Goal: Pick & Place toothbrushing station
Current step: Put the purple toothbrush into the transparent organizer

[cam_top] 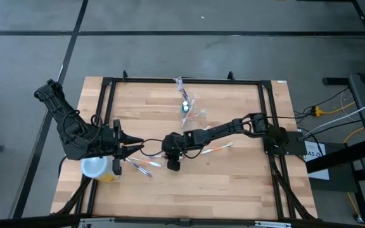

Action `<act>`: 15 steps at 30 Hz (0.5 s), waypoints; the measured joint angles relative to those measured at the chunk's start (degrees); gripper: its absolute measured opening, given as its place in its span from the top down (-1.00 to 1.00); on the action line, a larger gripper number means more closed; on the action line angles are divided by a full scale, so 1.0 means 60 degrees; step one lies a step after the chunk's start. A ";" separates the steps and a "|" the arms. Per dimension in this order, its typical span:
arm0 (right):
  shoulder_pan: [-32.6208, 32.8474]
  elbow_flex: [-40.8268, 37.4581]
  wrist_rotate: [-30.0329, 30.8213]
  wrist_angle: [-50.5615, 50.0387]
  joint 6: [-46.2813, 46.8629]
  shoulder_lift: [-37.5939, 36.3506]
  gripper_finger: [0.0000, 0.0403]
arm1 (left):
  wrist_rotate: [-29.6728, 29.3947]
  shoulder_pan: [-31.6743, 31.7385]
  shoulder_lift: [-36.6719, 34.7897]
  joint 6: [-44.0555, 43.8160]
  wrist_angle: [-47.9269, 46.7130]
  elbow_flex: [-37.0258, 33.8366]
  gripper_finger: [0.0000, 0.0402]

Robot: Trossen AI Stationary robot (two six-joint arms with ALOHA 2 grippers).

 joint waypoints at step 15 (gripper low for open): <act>0.0321 0.0014 0.0835 -0.0808 0.1702 -0.0062 0.72 | 0.0137 0.0000 0.0000 0.0011 0.0000 0.0000 0.56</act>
